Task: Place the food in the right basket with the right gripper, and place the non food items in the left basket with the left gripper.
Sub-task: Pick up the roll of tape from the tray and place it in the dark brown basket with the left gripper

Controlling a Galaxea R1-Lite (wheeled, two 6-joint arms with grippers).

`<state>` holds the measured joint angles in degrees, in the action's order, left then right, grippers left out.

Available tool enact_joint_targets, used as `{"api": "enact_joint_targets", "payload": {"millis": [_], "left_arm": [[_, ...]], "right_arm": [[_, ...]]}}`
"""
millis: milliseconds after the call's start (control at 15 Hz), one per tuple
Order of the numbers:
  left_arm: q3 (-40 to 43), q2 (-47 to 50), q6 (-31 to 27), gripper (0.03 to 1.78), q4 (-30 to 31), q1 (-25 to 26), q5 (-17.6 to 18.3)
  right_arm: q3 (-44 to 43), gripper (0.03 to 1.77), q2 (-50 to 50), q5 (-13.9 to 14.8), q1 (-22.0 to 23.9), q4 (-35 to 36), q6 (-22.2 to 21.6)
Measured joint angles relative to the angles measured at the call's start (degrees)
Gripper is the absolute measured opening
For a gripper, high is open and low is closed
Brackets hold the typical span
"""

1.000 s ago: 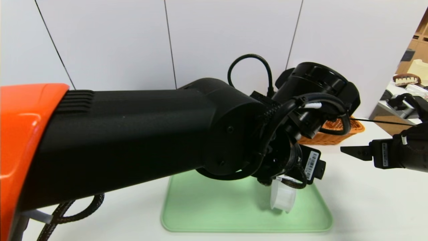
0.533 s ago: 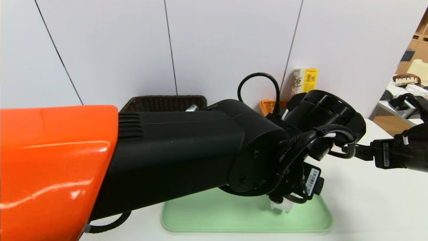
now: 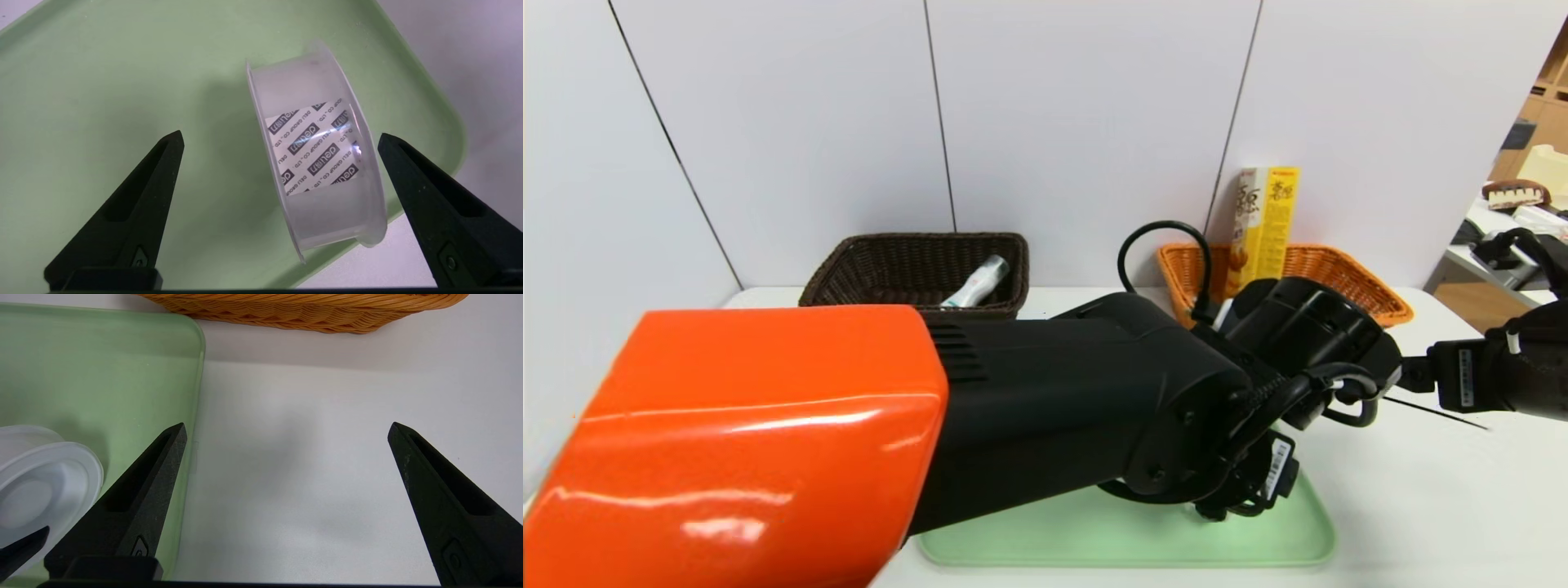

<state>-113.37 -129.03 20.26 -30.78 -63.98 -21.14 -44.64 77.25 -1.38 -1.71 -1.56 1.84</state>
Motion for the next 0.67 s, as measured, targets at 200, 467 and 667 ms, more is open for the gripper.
{"api": "enact_joint_targets", "payload": {"millis": [200, 467, 667], "left_arm": [[0.0, -1.3, 0.8, 1.69, 0.2, 0.0, -0.1], [-0.1, -2.2, 0.9, 1.69, 1.0, 0.0, -0.2], [-0.1, -2.3, 0.9, 1.69, 0.9, 0.1, -0.3]], "right_arm": [[0.0, 1.70, -0.1, 0.0, 0.0, 0.0, 0.0], [0.5, 1.70, -0.4, 0.0, 0.0, 0.0, 0.0], [0.7, 1.70, -0.4, 0.0, 0.0, 0.0, 0.1]]}}
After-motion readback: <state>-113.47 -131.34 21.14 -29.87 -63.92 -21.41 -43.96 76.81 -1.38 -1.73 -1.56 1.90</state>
